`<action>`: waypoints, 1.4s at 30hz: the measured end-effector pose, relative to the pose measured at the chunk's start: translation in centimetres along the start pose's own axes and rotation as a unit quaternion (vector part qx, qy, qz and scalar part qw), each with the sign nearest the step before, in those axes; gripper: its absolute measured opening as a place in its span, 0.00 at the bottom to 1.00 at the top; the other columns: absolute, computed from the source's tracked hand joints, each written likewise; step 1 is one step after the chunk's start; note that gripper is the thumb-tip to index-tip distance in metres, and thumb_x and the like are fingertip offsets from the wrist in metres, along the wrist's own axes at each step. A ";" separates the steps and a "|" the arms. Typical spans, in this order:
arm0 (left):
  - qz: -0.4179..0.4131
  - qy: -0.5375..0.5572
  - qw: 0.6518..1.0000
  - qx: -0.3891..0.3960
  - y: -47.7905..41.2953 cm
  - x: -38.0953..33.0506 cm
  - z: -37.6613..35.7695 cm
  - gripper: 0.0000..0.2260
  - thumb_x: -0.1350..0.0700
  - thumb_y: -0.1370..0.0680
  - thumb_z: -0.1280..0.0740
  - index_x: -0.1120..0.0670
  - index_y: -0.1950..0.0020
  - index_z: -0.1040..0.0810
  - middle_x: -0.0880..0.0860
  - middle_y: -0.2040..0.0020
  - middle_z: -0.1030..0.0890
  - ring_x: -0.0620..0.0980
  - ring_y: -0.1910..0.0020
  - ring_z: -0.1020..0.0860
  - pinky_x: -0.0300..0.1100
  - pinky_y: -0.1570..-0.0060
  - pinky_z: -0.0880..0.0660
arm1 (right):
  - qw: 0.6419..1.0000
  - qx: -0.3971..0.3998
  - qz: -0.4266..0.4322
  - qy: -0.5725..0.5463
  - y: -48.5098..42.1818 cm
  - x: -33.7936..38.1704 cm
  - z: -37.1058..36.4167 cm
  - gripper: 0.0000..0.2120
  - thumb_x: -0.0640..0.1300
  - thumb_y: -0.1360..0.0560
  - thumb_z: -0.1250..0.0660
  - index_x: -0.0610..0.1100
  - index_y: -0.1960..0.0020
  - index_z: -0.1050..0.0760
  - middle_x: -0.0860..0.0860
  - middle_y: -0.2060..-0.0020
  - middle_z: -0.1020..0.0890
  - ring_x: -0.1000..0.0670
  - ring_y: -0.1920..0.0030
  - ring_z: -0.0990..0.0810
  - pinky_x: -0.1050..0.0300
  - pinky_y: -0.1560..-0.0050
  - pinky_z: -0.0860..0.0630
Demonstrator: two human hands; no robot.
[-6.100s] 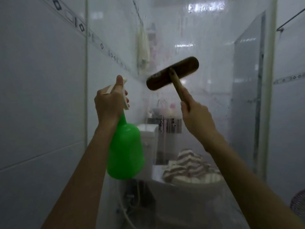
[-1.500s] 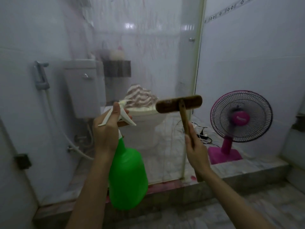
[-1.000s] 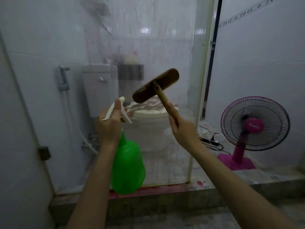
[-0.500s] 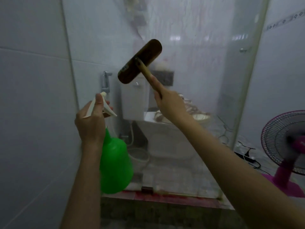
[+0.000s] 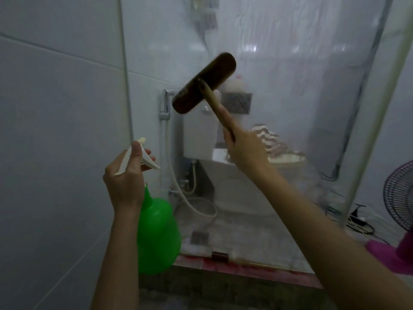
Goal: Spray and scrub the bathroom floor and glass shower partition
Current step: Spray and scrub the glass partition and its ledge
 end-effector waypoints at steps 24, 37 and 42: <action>0.017 -0.063 0.998 0.023 0.0 7.1 5.1 0.12 0.49 0.18 0.36 0.47 0.59 0.17 0.41 0.68 0.15 0.44 0.66 0.16 0.40 0.59 0.19 | 0.990 -0.030 -0.037 -0.129 7.5 2.3 -8.9 0.26 0.44 0.18 0.45 0.57 0.25 0.51 0.45 0.72 0.25 0.48 0.76 0.26 0.55 0.74 0.29; -0.009 -0.088 0.995 0.050 6.5 11.9 7.6 0.15 0.50 0.19 0.39 0.38 0.60 0.17 0.38 0.63 0.15 0.39 0.60 0.16 0.31 0.57 0.23 | 0.995 0.033 -0.065 -0.069 16.5 0.1 -17.0 0.25 0.50 0.19 0.49 0.56 0.23 0.49 0.49 0.75 0.29 0.51 0.79 0.32 0.56 0.80 0.34; 0.015 -0.098 0.994 0.036 8.8 15.0 10.1 0.13 0.42 0.22 0.39 0.44 0.57 0.16 0.40 0.62 0.14 0.42 0.59 0.15 0.38 0.56 0.21 | 0.977 0.161 -0.141 -0.013 31.5 -5.8 -18.7 0.36 0.46 0.21 0.39 0.66 0.25 0.59 0.50 0.74 0.26 0.52 0.80 0.30 0.57 0.82 0.31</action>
Point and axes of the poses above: each hand's wrist, its own y-axis away from the middle knuckle, its own z-axis out of the back of the hand, x = y × z, the point moved 9 cm from there along -y, towards the middle knuckle
